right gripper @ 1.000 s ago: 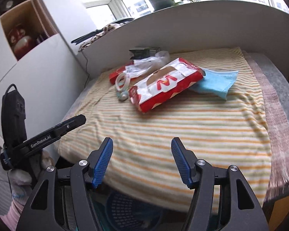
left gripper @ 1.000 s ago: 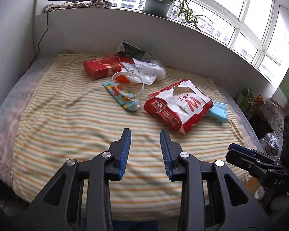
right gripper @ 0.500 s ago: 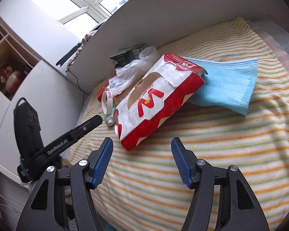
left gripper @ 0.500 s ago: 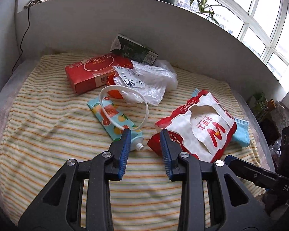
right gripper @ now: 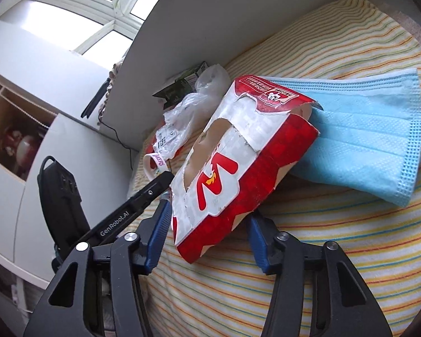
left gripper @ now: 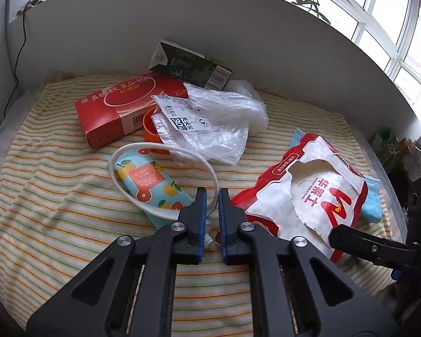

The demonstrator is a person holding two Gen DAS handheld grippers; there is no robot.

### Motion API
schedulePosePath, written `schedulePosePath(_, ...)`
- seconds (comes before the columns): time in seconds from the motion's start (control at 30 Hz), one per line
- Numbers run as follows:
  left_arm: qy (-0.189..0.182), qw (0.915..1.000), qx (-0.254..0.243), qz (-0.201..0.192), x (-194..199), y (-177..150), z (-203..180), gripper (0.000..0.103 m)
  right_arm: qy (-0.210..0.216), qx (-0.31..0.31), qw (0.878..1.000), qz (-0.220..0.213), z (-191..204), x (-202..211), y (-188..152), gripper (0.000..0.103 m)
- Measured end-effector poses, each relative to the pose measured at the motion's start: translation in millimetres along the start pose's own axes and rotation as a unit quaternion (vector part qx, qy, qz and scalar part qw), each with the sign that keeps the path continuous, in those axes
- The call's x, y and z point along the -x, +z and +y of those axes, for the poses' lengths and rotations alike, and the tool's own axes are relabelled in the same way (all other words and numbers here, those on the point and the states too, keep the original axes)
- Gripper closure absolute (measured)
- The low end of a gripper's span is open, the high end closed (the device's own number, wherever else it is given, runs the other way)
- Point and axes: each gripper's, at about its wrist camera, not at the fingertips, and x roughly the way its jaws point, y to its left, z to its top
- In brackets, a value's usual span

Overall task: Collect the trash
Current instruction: 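Grasp the red-and-white snack wrapper with the right tool while the left tool grasps the white plastic ring, then carry the wrapper and ring down over the blue wastebasket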

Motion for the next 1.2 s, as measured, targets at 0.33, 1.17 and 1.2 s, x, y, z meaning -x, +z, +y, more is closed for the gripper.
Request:
schedulePosePath(0.33,-0.015,0.9995,0.015,-0.024,24,-1,6,0.102,0.003,-0.003,1.000,-0.006,0,5,-1,0.085)
schedulePosePath(1.17,-0.054,0.9942,0.048,-0.079,129,-60,18,0.102,-0.050,0.183,0.980,-0.068,77,71,-51,0.096)
schedulePosePath(1.2,-0.055,0.9940,0.049,-0.081,134,-63,19,0.102,-0.053,0.191,0.978,-0.068,80,75,-55,0.096)
